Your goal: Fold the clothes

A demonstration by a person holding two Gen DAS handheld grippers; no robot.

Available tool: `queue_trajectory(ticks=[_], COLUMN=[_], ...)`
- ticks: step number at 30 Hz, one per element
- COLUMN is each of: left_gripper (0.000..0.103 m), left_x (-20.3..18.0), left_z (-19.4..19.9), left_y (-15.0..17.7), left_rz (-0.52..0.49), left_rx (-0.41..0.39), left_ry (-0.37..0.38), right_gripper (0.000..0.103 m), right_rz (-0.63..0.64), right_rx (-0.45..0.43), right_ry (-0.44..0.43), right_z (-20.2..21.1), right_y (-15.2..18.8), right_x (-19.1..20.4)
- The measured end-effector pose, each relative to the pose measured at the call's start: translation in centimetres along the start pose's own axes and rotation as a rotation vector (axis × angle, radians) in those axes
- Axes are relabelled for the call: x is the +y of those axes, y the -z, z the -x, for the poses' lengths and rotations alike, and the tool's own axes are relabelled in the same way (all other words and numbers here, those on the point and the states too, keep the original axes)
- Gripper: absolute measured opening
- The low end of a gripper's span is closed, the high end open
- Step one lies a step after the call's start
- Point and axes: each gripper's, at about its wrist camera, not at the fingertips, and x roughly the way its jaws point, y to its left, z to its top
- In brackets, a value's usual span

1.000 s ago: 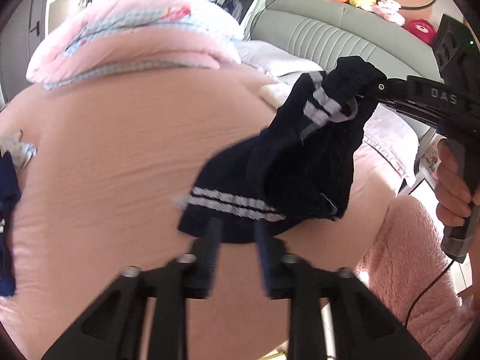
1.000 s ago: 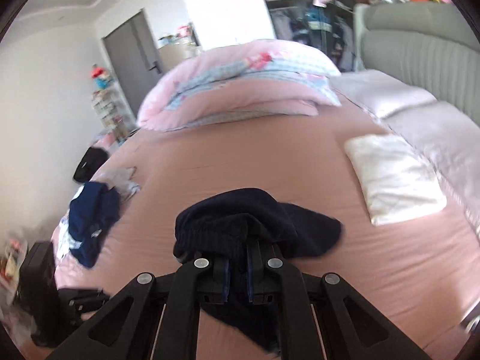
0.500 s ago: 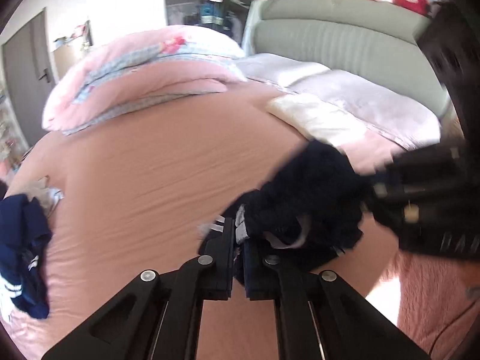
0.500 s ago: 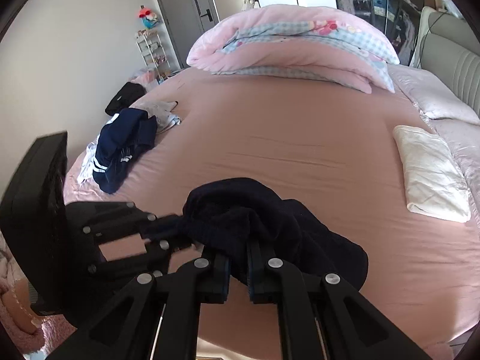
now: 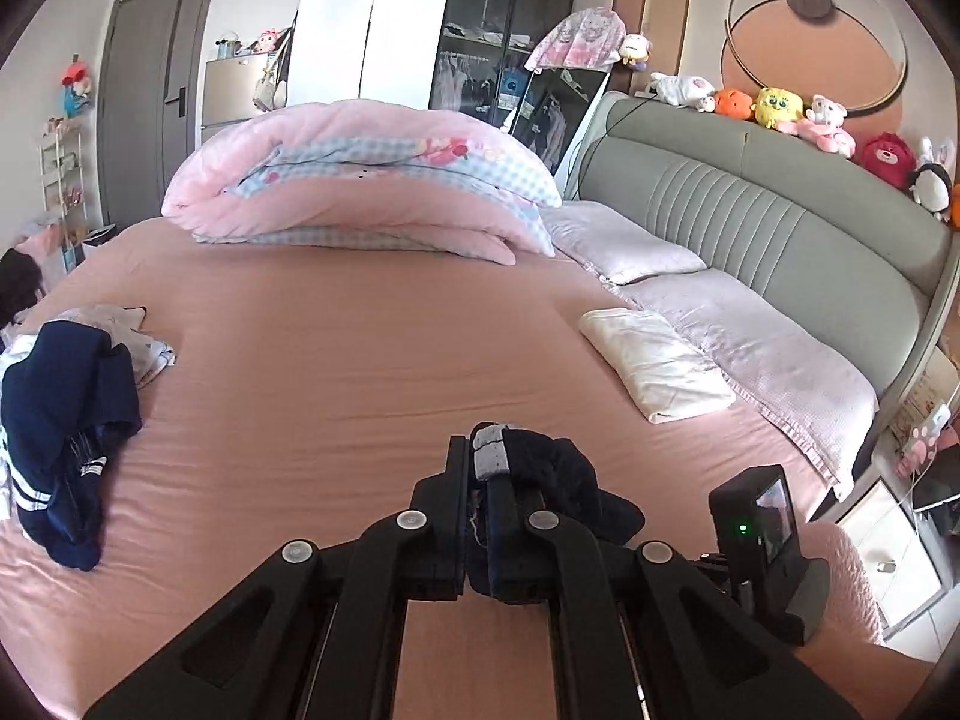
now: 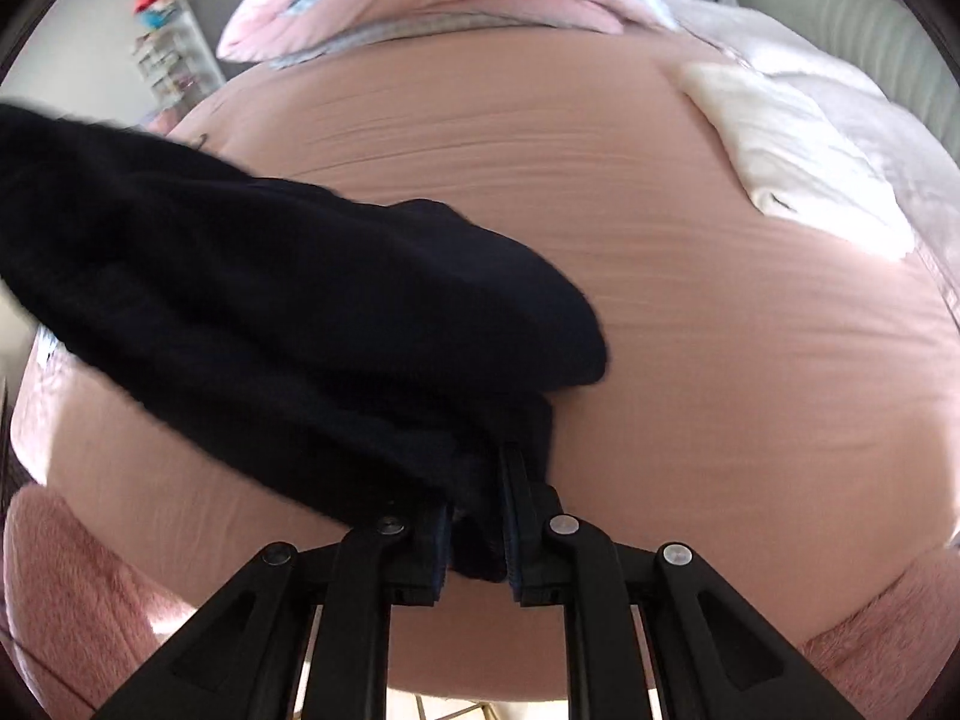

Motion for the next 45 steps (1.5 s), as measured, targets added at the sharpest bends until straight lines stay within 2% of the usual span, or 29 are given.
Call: queue_trajectory(ticks=[3, 6, 9, 12, 14, 19, 26, 30, 34, 36, 39, 42, 43, 45], left_gripper=[0.003, 0.003, 0.003, 0.003, 0.003, 0.003, 0.003, 0.003, 0.003, 0.003, 0.003, 0.003, 0.003, 0.003], left_x=[0.2, 1.3, 2.8, 4.0, 3.9, 2.6, 0.7, 0.7, 1.7, 2.4, 3.4, 4.4, 4.6, 4.3], left_z=[0.4, 1.4, 2.7, 4.2, 5.4, 8.4, 11.3, 12.9, 11.4, 9.1, 4.2, 0.2, 0.2, 2.6], left_y=[0.8, 1.8, 2.8, 2.9, 2.6, 0.8, -1.0, -2.1, -2.2, -1.7, -2.3, -6.2, -8.3, -12.1], left_rz=[0.032, 0.095, 0.165, 0.175, 0.168, 0.126, 0.081, 0.112, 0.161, 0.189, 0.179, 0.153, 0.147, 0.127], left_rx=[0.005, 0.006, 0.004, 0.010, -0.007, -0.082, -0.146, -0.180, -0.146, -0.107, -0.046, -0.001, -0.019, -0.122], left_ry=[-0.024, -0.044, -0.063, -0.079, -0.071, -0.028, 0.000, 0.047, 0.054, 0.074, 0.110, 0.097, 0.096, 0.092], right_gripper=[0.013, 0.006, 0.004, 0.004, 0.004, 0.004, 0.004, 0.005, 0.005, 0.005, 0.005, 0.005, 0.005, 0.005], right_rz=[0.018, 0.074, 0.163, 0.288, 0.323, 0.331, 0.320, 0.225, 0.113, 0.070, 0.022, 0.029, 0.033, 0.036], right_rx=[0.073, 0.071, -0.013, -0.115, -0.167, -0.260, -0.391, -0.411, -0.417, -0.366, -0.246, -0.207, -0.197, -0.293], right_ry=[-0.046, 0.040, 0.147, 0.293, 0.323, 0.277, 0.210, 0.069, -0.094, -0.077, -0.108, -0.054, -0.034, -0.044], right_z=[-1.5, -1.1, 1.7, 4.6, 6.7, 12.2, 19.5, 22.7, 25.4, 23.6, 18.7, 16.9, 16.3, 19.5], right_y=[0.5, 0.9, 0.5, 0.0, -0.2, -0.4, -0.9, -2.8, -4.9, -5.7, -7.6, -11.3, -12.7, -15.2], right_x=[0.1, 1.5, 2.9, 4.4, 5.1, 6.8, 8.7, 6.8, 4.0, 2.6, 0.9, 0.5, 0.4, 0.9])
